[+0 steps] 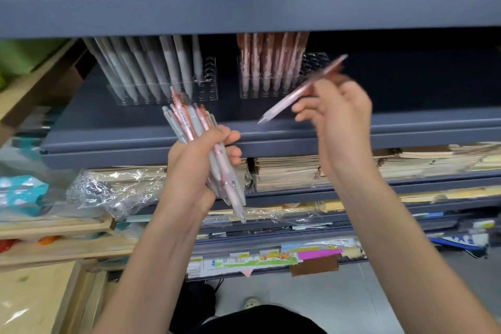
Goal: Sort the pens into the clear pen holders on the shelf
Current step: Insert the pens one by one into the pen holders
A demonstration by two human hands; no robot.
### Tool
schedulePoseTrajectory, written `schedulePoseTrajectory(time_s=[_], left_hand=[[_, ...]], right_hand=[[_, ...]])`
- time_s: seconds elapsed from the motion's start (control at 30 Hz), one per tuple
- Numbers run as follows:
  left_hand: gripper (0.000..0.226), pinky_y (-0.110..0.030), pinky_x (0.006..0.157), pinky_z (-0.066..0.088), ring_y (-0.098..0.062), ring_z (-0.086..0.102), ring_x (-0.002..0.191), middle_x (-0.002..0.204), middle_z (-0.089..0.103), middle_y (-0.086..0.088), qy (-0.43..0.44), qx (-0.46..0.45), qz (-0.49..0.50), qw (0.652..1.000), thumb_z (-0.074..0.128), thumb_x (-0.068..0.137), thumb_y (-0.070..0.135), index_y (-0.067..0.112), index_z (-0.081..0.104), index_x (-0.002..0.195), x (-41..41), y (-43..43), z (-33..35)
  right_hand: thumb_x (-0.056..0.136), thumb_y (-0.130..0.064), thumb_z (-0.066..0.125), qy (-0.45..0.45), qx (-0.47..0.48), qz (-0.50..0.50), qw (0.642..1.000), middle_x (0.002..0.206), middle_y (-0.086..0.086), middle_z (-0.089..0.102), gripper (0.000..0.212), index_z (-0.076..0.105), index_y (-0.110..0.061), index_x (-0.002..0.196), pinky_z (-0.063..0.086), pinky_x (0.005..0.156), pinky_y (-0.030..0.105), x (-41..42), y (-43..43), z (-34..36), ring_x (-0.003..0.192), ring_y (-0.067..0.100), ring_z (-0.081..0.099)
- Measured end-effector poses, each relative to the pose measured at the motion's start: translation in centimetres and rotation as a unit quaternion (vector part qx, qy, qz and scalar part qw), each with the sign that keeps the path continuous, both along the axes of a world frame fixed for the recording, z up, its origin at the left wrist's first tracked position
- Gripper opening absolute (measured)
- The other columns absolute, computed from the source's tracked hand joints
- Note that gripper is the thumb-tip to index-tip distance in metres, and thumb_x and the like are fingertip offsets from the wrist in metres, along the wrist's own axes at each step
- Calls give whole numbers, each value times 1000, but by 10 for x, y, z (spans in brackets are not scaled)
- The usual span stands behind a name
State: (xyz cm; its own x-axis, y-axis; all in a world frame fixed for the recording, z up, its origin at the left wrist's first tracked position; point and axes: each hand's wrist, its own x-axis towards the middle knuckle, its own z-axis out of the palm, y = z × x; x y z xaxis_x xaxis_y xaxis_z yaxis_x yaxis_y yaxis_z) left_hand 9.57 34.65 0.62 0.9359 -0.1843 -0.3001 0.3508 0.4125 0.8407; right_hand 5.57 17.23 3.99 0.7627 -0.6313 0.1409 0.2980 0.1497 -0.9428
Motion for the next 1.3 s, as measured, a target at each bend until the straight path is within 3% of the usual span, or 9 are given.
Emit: schedulePoseTrajectory(time_s=[0.17, 0.33, 0.4, 0.5, 0.67, 0.9, 1.0, 1.17, 1.3], left_hand=[[32, -23, 46, 46, -13, 54, 47, 66, 66, -6, -17, -27, -26, 999, 68, 88, 8, 13, 75, 57, 4, 1, 2], [32, -23, 47, 46, -14, 53, 47, 67, 65, -5, -22, -34, -31, 999, 68, 88, 9, 14, 75, 57, 13, -1, 3], [31, -22, 47, 45, -14, 53, 47, 66, 64, -5, -18, -29, -32, 999, 68, 88, 9, 13, 75, 57, 16, 0, 1], [28, -23, 48, 47, -14, 55, 49, 70, 68, -7, -19, -20, -36, 999, 69, 87, 10, 11, 76, 60, 18, 1, -1], [9, -24, 52, 52, -16, 61, 55, 88, 76, -12, -17, -14, -18, 1000, 70, 87, 9, 5, 73, 80, 18, 1, -2], [6, -23, 54, 54, -15, 66, 58, 83, 75, -10, -10, -35, 5, 999, 70, 88, 8, 3, 66, 90, 20, -1, 2], [6, -23, 54, 53, -15, 66, 58, 78, 74, -7, -11, -36, 14, 999, 70, 88, 9, 5, 68, 84, 19, -3, 2], [12, -23, 55, 53, -15, 66, 59, 75, 73, -6, -10, -31, 23, 999, 71, 87, 12, 5, 73, 77, 17, 0, 0], [22, -24, 58, 55, -15, 67, 60, 74, 73, -6, -12, -28, 29, 999, 73, 87, 13, 12, 78, 65, 15, 2, -1]], right_hand=[[93, -12, 51, -71, -143, -191, 969, 75, -6, 70, 8, 53, -20, 96, 60, 65, 39, 12, -41, 14, 66, 25, 72], [90, -25, 56, -71, -251, -208, 943, 83, 0, 70, 9, 54, -26, 98, 59, 69, 46, 34, -60, 6, 73, 24, 72], [90, -25, 55, -63, -310, -203, 927, 79, 0, 69, 8, 55, -23, 98, 58, 75, 37, 43, -61, 2, 69, 16, 70], [92, -29, 54, 29, -450, -214, 866, 73, -4, 70, 18, 64, -13, 97, 42, 75, 6, 58, -63, 3, 66, 0, 66], [94, -26, 47, 157, -579, -159, 784, 85, 12, 73, 25, 67, -11, 97, 50, 78, 31, 70, -62, 16, 87, 34, 67], [95, -20, 40, 212, -619, -147, 742, 113, 20, 65, 28, 62, -8, 108, 40, 96, 36, 77, -60, 27, 111, 41, 55], [94, -23, 43, 203, -594, -135, 767, 104, 17, 69, 25, 65, -12, 100, 45, 94, 34, 77, -60, 26, 105, 38, 61], [82, -25, 53, 215, -413, -96, 880, 93, 5, 72, 31, 61, -27, 112, 57, 84, 42, 53, -58, 15, 87, 31, 70], [82, -36, 61, 149, -329, 10, 932, 65, -4, 71, 9, 65, -29, 78, 56, 54, 36, -4, -13, -1, 51, 16, 67]])
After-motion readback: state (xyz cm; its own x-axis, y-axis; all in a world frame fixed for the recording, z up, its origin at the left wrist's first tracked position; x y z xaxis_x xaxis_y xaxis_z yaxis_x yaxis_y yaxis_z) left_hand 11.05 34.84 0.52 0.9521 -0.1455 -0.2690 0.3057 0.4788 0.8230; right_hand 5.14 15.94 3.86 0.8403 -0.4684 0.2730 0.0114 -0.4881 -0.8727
